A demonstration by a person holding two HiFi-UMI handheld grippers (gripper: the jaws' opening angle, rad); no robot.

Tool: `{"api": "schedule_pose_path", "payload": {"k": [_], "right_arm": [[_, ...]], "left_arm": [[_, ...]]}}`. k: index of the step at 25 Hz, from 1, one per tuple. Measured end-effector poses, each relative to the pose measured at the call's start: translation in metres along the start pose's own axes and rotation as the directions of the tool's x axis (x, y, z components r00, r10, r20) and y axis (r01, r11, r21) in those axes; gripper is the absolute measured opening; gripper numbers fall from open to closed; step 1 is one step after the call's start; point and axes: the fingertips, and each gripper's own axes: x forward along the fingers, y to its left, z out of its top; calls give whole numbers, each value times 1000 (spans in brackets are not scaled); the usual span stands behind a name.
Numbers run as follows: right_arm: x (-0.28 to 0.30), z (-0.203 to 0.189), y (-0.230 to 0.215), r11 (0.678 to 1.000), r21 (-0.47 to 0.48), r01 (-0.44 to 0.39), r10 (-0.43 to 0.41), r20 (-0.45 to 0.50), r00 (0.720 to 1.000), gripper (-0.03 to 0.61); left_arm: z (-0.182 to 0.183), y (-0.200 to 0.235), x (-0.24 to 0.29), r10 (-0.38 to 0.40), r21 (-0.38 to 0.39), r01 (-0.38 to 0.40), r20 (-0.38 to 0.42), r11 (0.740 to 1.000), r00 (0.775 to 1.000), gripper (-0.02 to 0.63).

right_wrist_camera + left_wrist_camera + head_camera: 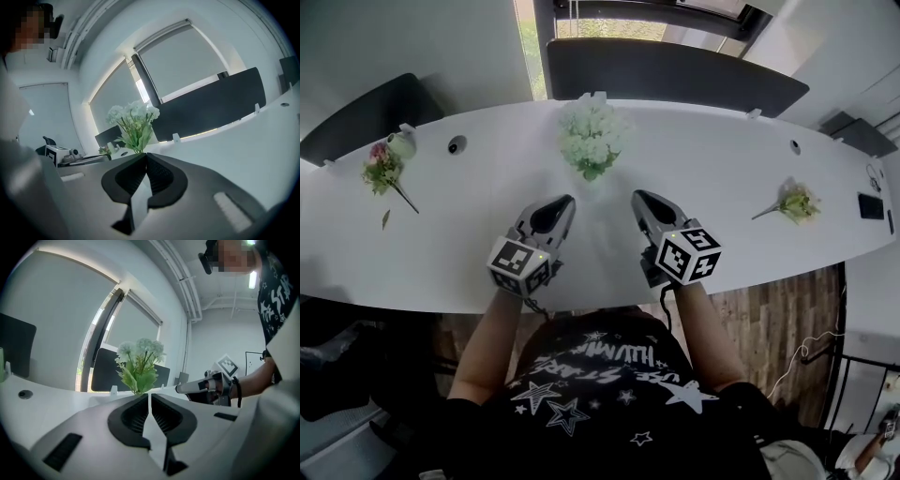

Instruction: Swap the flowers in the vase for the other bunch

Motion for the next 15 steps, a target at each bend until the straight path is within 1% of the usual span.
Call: {"api": "schedule_pose_path", "payload": {"k": [3,4,5,6,9,10,13,15], "right_arm": [[5,0,-3,1000,-1,-11,11,-9,1000,3],[6,0,-3,1000,-3,-14,14,-13,1000,3],[8,0,-4,1000,-4,-18,18,-16,1000,3],[10,0,-4,1000,-6,-21,21,-20,1000,3],[15,-1,-5,999,-11,-34,34,-34,999,3],[17,-1,-6,999,-13,-39,38,-39,998,3],[22,-3,-7,999,-19,-49,48,-56,997,3],[25,-3,-10,998,-22,-52,50,-66,997,3]], "left_arm": [[-7,4,4,12,27,-11,-25,1000,1000,13],[-8,4,6,8,29,-7,-24,1000,1000,31],[-8,4,8,1,33,0,-22,999,1000,77],[-8,4,10,-1,40,2,-25,999,1000,108],[-12,8,15,21,74,-17,-47,997,999,164],[-13,8,17,17,85,-13,-50,996,999,191],[-21,5,24,-22,96,28,-65,995,998,272],[-26,2,30,-38,104,45,-70,994,997,312]]}}
